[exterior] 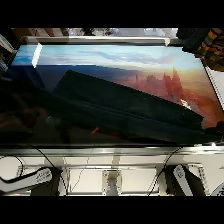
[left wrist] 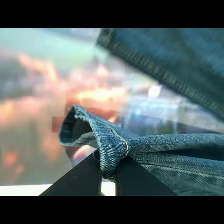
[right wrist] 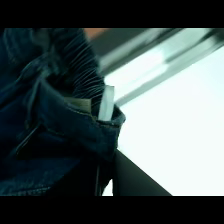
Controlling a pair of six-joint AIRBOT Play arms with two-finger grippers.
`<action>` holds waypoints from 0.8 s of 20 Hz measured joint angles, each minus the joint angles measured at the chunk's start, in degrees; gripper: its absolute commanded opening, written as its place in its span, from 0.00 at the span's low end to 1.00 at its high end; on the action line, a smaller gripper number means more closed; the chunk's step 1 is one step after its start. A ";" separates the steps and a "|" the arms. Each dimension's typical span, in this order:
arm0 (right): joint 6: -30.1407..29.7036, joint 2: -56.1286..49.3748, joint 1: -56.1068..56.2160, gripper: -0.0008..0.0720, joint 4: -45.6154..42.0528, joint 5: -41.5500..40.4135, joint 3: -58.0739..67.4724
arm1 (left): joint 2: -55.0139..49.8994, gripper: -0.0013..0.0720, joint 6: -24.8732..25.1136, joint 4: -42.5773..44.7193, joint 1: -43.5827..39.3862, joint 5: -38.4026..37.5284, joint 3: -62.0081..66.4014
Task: Fold the clothes and pants, and hang the long-sleeved shirts on hangers.
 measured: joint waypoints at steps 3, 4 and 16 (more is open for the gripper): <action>0.66 -3.06 0.00 0.05 0.44 -4.94 -2.03 | -8.74 0.06 -3.37 -0.17 -2.43 0.17 8.52; 1.66 -3.63 0.00 0.04 0.90 -8.02 -2.34 | -11.76 0.06 -4.92 -0.74 -2.86 0.76 11.69; 14.45 -20.15 0.04 0.05 13.77 -41.59 -3.13 | -37.62 0.06 -11.54 -24.52 -5.70 21.35 29.38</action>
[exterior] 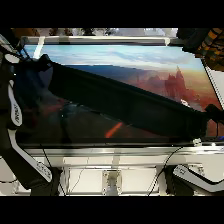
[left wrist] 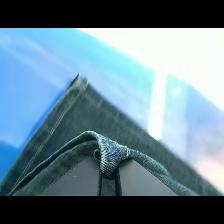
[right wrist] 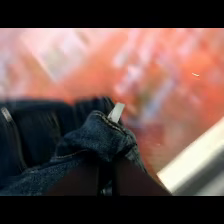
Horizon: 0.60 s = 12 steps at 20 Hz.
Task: Fold the clothes and pants, and hang the long-sleeved shirts on hangers.
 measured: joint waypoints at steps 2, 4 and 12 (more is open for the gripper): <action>0.31 -2.56 0.02 0.05 2.93 -4.22 0.52 | -2.27 0.06 -0.11 -1.68 -0.63 3.19 1.20; 0.50 -5.07 0.11 0.05 5.27 -7.32 1.62 | -3.87 0.06 0.31 -2.67 -1.22 6.38 1.86; 0.48 -10.91 3.08 0.05 8.50 -10.34 7.74 | -6.34 0.06 -0.07 -1.70 -1.31 10.19 2.49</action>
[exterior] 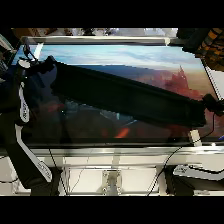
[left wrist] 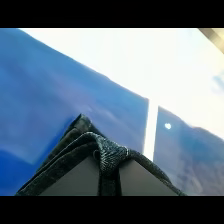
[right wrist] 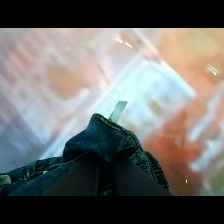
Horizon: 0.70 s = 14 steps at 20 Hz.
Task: Fold the clothes and pants, and hang the long-sleeved shirts on hangers.
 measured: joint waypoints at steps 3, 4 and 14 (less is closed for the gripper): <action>-0.26 0.52 0.17 0.05 -2.12 4.66 4.26 | 2.75 0.06 -0.39 1.53 1.01 -2.69 0.02; -1.01 1.05 0.11 0.05 -3.32 7.02 5.95 | 4.17 0.06 -1.03 2.91 1.51 -3.91 0.02; -10.19 8.46 -1.60 0.05 -10.51 35.08 14.47 | 14.34 0.06 -6.80 23.74 5.33 -27.30 0.04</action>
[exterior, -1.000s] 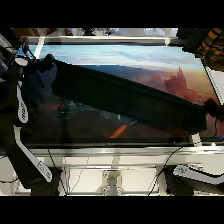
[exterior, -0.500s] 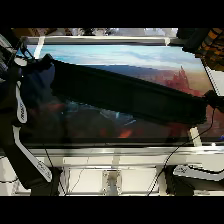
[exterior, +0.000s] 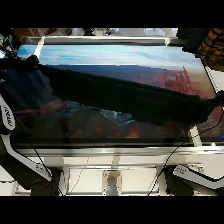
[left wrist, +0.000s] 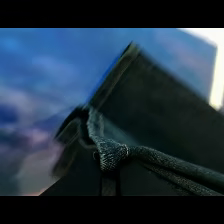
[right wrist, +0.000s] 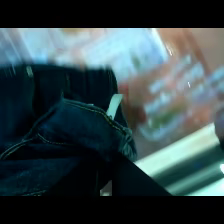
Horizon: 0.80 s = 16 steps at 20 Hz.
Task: Fold the clothes and pants, and hang the long-sleeved shirts on hangers.
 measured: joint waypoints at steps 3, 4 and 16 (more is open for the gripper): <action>-1.57 1.46 -0.94 0.05 0.11 5.14 0.28 | 2.67 0.06 0.28 4.68 0.15 -4.68 0.00; -2.25 2.01 -1.42 0.05 0.11 6.27 0.33 | 3.74 0.06 0.59 5.01 0.24 -5.64 0.00; -8.13 6.97 -7.65 0.05 -0.02 12.63 -0.31 | 9.99 0.06 6.82 8.04 1.36 -18.64 -2.21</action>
